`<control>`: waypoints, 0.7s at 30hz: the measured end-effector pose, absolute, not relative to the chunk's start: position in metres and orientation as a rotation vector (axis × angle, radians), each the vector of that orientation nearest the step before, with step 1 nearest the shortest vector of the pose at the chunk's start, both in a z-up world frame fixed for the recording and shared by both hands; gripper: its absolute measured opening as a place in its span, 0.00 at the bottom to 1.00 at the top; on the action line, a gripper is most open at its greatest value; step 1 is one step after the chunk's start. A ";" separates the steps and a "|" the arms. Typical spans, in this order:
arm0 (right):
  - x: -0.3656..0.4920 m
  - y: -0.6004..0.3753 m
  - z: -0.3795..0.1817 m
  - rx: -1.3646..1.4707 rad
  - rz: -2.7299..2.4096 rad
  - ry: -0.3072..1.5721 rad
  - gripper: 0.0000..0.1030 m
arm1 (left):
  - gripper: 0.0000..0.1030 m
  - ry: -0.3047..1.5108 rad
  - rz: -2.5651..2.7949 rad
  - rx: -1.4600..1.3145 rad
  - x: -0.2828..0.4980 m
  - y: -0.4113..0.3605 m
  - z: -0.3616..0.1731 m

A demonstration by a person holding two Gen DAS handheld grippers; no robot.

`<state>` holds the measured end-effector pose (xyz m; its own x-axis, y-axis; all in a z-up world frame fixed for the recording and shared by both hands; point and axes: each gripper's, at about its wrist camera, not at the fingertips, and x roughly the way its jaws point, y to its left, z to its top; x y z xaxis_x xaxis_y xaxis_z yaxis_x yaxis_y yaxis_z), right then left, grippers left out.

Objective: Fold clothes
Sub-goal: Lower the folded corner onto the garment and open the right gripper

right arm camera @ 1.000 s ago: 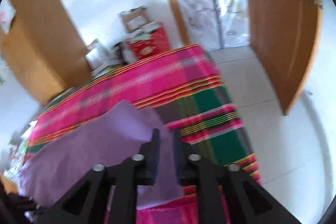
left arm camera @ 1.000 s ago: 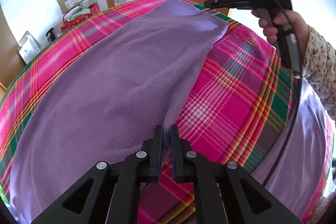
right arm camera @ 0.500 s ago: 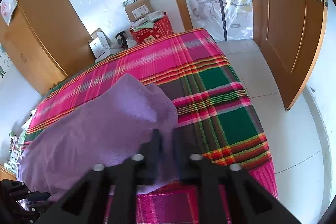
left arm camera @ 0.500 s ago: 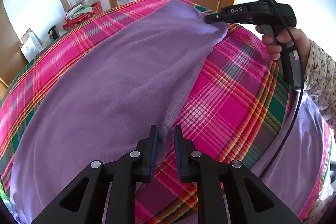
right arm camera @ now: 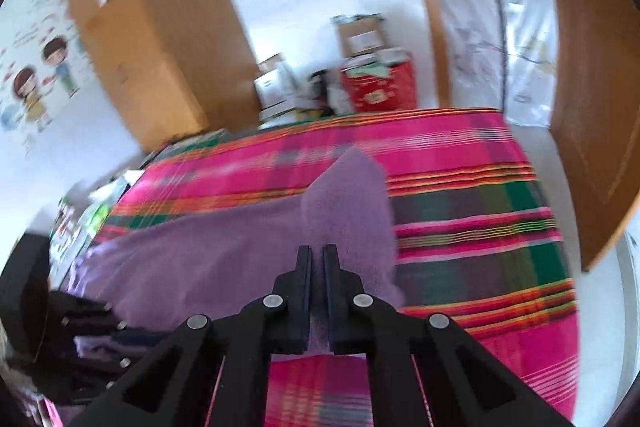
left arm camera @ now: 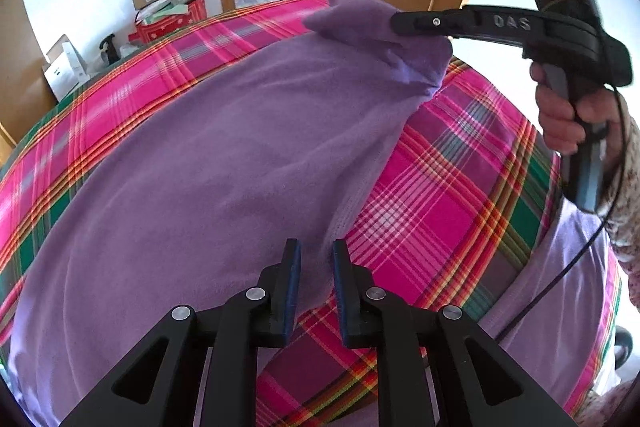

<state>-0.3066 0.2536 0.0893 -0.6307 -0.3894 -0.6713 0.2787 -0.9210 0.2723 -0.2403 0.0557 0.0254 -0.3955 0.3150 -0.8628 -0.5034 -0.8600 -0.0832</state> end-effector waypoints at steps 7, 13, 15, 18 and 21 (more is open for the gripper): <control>-0.293 0.209 0.084 1.081 -2.407 -0.107 0.05 | 0.16 0.249 2.261 -1.346 -0.238 0.055 0.024; -0.284 0.193 0.077 1.088 -2.322 -0.125 0.05 | 0.16 0.226 2.260 -1.351 -0.237 0.052 0.024; -0.283 0.190 0.073 1.099 -2.294 -0.130 0.05 | 0.16 0.218 2.260 -1.354 -0.235 0.050 0.023; -0.281 0.189 0.069 1.114 -2.261 -0.139 0.06 | 0.16 0.211 2.260 -1.359 -0.235 0.049 0.021; -0.278 0.188 0.065 1.128 -2.227 -0.149 0.11 | 0.16 0.205 2.261 -1.365 -0.235 0.049 0.019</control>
